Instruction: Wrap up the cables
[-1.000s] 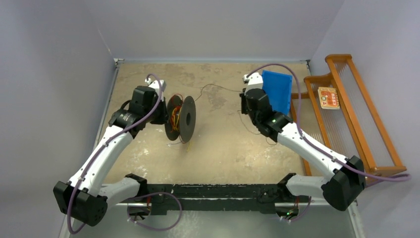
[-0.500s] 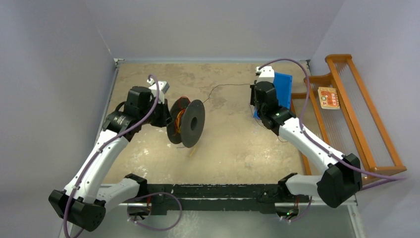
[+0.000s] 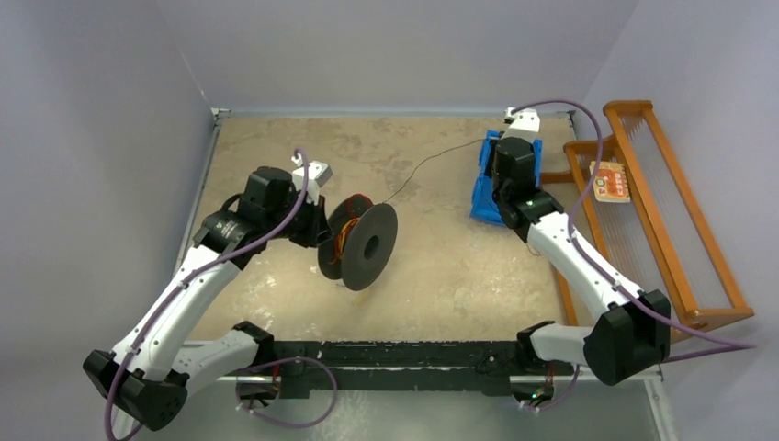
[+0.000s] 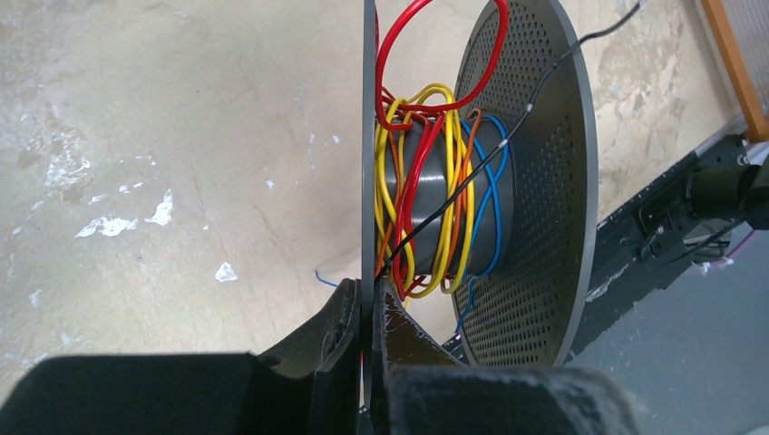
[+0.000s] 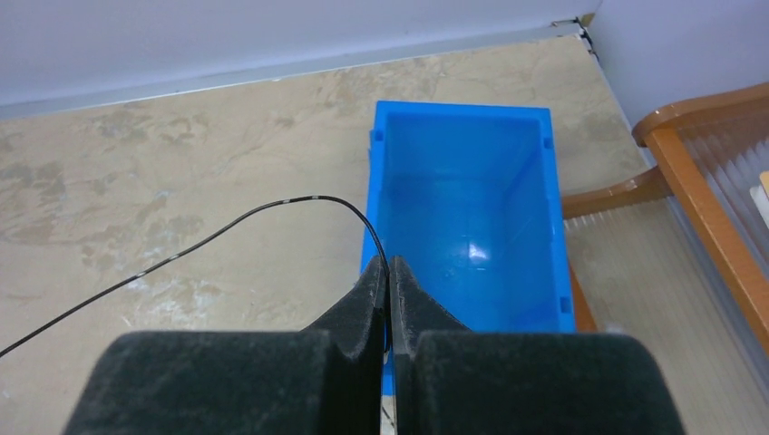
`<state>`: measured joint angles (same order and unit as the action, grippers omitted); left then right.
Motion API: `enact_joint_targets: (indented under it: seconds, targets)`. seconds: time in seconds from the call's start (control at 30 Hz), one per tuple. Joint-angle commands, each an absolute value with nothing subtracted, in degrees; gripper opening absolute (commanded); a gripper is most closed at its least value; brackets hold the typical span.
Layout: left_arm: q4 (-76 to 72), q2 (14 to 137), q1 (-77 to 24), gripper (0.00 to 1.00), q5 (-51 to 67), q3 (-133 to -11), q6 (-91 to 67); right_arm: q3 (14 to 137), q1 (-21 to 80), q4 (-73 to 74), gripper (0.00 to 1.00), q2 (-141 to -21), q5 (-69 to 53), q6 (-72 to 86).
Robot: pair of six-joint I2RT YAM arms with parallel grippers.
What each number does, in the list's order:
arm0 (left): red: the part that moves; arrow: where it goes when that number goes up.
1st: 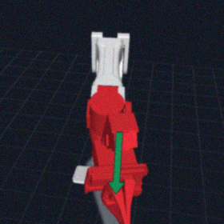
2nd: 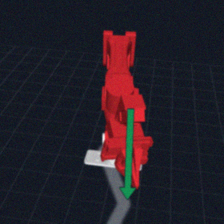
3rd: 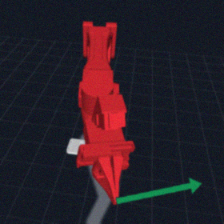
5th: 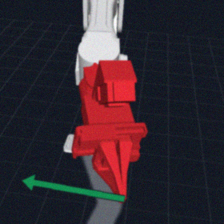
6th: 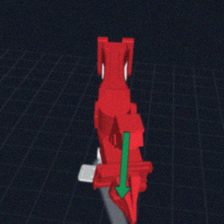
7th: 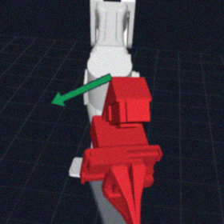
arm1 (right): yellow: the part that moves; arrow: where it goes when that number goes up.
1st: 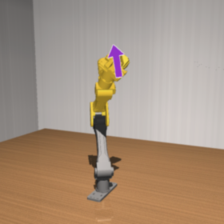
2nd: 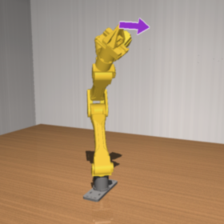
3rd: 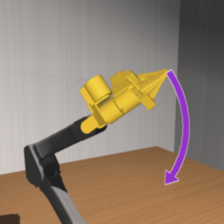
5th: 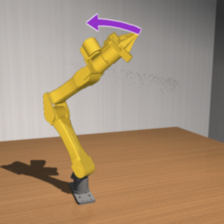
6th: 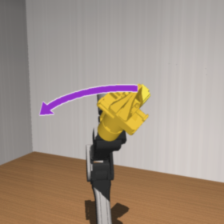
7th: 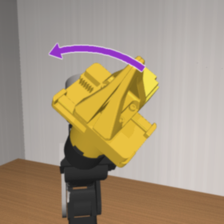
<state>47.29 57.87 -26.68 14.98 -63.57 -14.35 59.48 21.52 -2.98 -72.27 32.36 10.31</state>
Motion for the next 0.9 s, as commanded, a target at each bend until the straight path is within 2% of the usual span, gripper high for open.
enact_joint_targets:
  seconds: [0.0, 0.27, 0.87]
  targets:
    - [42.54, 54.98, -27.66, 0.00, 19.47, -65.75, -13.36, 57.26, 19.69, -6.74, 0.00, -70.47, 34.75, 11.78]
    - [41.28, 52.63, -27.69, 0.00, 24.00, -66.93, -13.88, 53.01, 18.51, -5.99, 0.00, -70.44, 32.34, 15.68]
    - [29.99, 47.59, -27.76, 0.00, 24.46, -72.43, -23.37, 40.34, 18.11, -9.49, 0.00, -66.86, 23.09, 23.38]
